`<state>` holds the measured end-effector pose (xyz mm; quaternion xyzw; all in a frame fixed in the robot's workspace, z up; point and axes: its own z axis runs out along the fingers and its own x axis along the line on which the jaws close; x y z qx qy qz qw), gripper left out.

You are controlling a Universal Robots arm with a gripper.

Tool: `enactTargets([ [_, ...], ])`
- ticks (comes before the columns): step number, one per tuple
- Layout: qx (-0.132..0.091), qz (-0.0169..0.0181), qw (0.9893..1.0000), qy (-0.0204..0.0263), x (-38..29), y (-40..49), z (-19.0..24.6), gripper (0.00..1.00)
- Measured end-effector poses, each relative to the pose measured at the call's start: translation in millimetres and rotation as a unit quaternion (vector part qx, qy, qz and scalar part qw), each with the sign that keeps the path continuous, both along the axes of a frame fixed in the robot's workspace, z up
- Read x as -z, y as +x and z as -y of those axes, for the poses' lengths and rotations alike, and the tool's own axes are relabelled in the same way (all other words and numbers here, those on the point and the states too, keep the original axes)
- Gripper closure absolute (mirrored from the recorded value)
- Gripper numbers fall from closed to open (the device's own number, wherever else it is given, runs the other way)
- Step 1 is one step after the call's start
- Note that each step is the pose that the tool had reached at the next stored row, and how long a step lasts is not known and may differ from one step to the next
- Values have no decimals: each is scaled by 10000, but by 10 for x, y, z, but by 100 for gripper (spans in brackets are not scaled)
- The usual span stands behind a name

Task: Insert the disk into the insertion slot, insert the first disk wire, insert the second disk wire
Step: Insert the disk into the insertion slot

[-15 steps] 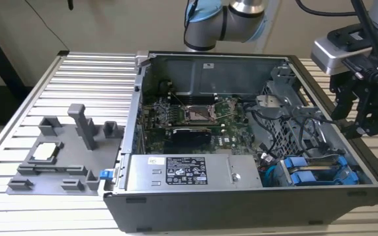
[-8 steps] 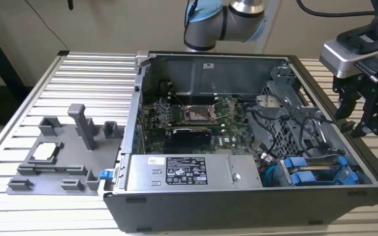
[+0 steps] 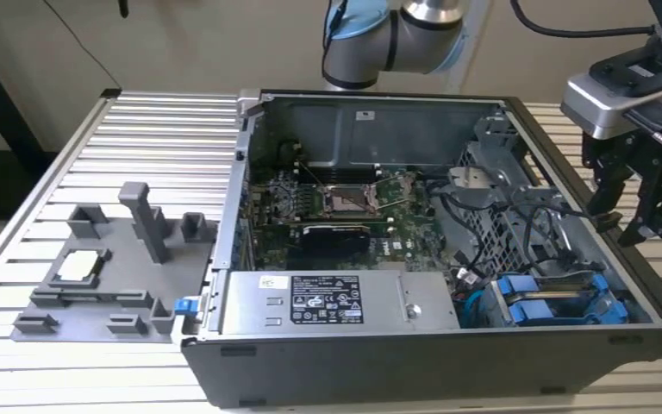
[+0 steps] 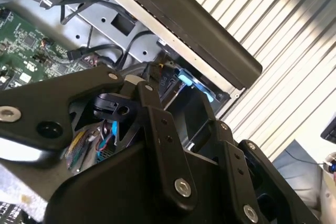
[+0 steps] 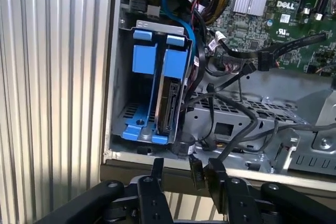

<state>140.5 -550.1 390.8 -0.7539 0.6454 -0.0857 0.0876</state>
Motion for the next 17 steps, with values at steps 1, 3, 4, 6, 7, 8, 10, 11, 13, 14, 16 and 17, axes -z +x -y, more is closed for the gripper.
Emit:
enactTargets([
  [1,-1,0,10000,-2,1,0,-5,53],
  [3,-1,0,10000,-3,1,1,-24,53],
  [4,-1,0,10000,-3,2,2,-33,53],
  [6,-1,0,10000,-3,1,8,-58,53],
  [7,-1,0,10000,-3,2,10,-67,53],
  [8,-1,1,10000,-3,3,12,-75,53],
  [10,0,2,10000,-3,3,12,-78,53],
  [11,0,2,10000,-4,3,12,-78,53],
  [13,-1,2,10000,-3,4,12,-78,53],
  [14,-1,3,10000,-3,4,13,-78,53],
  [16,-1,3,10000,-3,4,12,-78,62],
  [17,-1,3,10000,-3,3,12,-78,62],
])
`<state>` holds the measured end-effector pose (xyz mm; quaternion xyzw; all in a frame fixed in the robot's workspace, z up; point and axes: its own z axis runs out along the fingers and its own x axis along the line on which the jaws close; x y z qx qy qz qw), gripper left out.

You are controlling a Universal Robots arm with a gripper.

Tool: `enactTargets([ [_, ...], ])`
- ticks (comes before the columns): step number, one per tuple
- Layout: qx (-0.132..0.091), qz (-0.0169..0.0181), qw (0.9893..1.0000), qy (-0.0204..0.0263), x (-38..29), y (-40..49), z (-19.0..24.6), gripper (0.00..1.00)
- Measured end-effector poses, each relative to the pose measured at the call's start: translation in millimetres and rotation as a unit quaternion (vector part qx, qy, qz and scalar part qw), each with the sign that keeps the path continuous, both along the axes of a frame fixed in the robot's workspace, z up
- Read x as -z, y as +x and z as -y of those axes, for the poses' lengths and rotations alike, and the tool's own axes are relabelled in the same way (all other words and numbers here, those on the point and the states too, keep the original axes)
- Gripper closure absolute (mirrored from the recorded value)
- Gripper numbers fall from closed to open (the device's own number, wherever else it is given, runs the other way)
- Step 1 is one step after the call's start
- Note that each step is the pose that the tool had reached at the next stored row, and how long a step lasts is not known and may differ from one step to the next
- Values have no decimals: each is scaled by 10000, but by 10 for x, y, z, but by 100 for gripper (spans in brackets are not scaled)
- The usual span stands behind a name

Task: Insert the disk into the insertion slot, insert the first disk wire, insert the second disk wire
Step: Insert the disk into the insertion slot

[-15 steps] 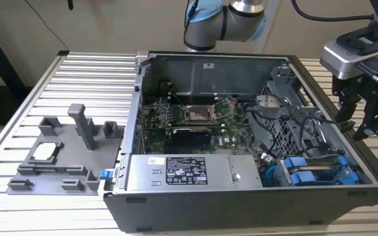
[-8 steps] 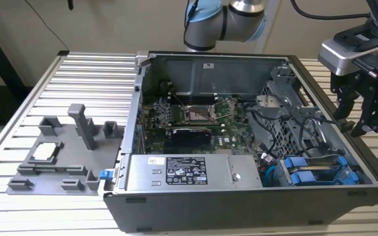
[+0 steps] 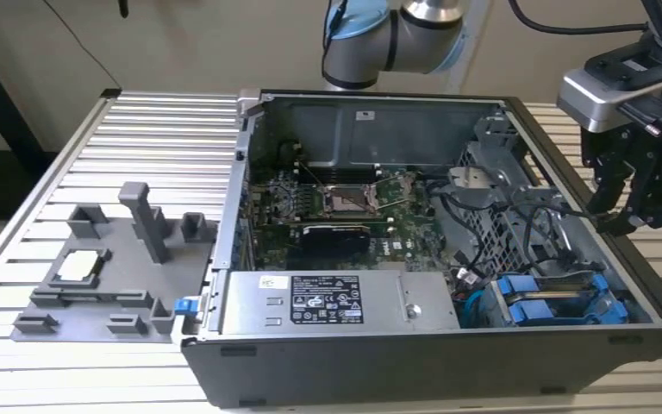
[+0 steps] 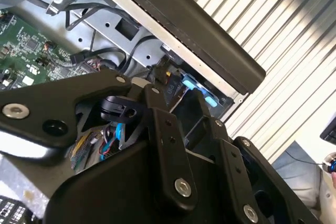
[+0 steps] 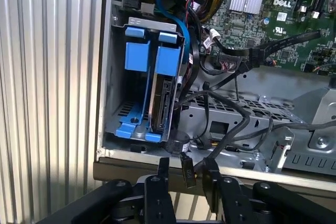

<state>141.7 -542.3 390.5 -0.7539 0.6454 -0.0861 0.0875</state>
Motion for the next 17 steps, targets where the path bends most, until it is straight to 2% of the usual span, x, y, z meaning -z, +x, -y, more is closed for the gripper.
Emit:
enactTargets([
  [1,0,0,10000,0,0,0,0,62],
  [2,-1,0,10000,0,0,5,-1,68],
  [10,0,-5,10000,-7,4,40,-3,68],
  [14,-1,-140,9999,-30,7,41,-4,68],
  [17,-1,-168,9999,-32,6,52,-3,68],
])
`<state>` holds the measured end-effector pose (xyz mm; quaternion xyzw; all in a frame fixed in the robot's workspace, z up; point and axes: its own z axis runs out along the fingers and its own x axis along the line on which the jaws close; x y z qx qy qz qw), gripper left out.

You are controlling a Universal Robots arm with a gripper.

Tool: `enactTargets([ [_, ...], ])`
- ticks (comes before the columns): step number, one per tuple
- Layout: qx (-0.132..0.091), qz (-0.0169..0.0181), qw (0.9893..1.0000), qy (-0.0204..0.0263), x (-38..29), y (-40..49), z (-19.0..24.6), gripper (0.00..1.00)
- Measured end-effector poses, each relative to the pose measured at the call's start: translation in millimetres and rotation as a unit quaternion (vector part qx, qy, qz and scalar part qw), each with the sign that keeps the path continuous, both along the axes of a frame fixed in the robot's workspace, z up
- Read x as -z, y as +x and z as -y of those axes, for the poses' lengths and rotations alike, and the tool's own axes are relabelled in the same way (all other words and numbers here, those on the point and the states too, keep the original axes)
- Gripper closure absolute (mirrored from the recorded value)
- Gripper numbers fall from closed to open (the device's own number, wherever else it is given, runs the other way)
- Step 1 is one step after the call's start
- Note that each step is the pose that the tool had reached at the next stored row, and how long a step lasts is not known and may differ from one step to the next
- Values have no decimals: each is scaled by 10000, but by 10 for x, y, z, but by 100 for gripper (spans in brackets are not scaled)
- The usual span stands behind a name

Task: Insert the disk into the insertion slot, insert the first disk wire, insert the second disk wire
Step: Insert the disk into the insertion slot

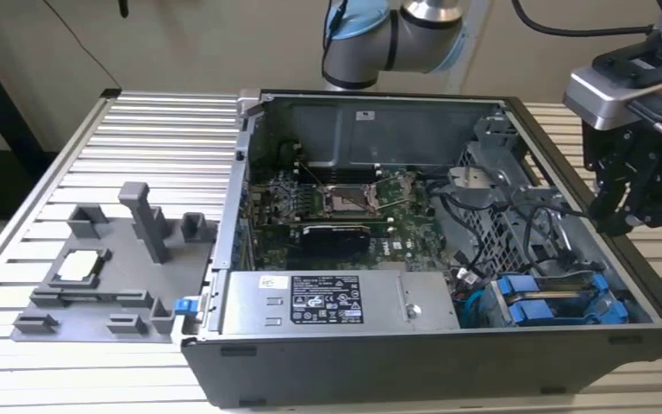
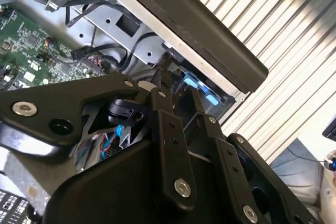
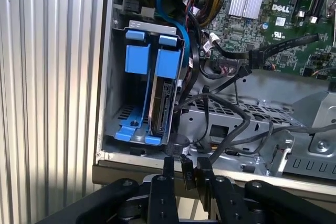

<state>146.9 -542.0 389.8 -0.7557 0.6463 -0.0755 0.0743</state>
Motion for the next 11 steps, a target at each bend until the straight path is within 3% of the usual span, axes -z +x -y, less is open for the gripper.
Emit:
enactTargets([
  [2,0,-21,10000,-1,0,25,-1,68],
  [11,1,-27,10000,-5,-7,29,-1,68],
])
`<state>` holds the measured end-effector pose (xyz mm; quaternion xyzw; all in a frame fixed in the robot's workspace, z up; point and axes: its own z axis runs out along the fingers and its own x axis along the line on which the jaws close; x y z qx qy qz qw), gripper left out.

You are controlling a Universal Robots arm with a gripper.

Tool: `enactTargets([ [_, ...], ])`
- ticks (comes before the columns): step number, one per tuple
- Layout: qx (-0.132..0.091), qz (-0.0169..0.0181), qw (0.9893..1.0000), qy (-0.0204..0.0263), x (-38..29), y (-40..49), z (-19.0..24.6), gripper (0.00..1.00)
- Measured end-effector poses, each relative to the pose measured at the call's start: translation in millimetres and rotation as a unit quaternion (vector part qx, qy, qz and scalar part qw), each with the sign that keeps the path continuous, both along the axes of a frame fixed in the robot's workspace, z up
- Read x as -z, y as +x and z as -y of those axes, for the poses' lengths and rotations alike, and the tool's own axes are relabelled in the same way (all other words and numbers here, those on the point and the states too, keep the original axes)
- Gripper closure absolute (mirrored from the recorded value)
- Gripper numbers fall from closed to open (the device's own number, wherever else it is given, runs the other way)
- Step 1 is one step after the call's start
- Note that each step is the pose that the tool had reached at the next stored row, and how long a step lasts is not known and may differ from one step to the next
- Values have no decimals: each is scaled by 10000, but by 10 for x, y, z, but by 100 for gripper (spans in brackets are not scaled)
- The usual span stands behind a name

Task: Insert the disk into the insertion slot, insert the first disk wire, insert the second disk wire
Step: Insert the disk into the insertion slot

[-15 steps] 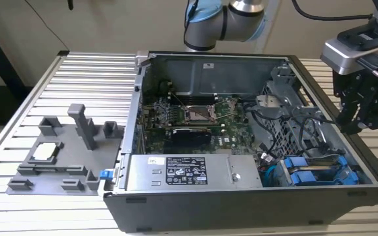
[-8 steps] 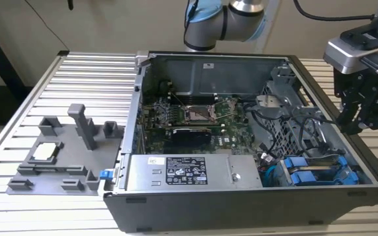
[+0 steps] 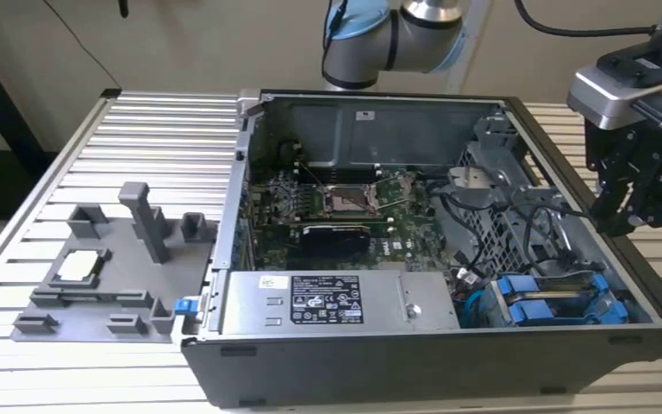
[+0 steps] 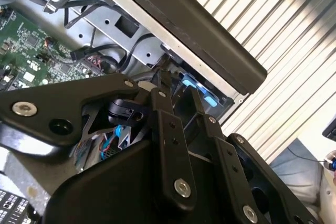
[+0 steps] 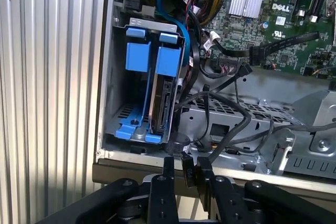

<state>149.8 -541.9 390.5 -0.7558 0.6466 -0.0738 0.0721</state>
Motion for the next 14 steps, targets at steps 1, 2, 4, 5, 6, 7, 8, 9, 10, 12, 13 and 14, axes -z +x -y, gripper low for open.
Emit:
enactTargets([
  [1,0,-1,10000,0,-4,0,-1,68],
  [2,0,-1,10000,0,-4,0,-1,68],
  [4,0,-1,10000,0,-4,1,-1,68],
  [5,-1,-1,10000,-1,-4,0,-1,68],
  [6,0,-1,10000,-1,-4,0,-1,68],
  [7,0,-1,10000,-1,-4,0,-1,68],
  [8,0,-1,10000,-1,-4,0,-1,71],
  [9,0,-1,10000,-2,-5,1,-1,71],
  [10,0,-1,10000,-2,-4,0,-1,77],
  [12,-1,-1,10000,-2,-4,1,-1,81],
  [13,0,-1,10000,-2,-4,0,-1,81],
  [14,0,-1,10000,-2,-4,0,-1,81],
])
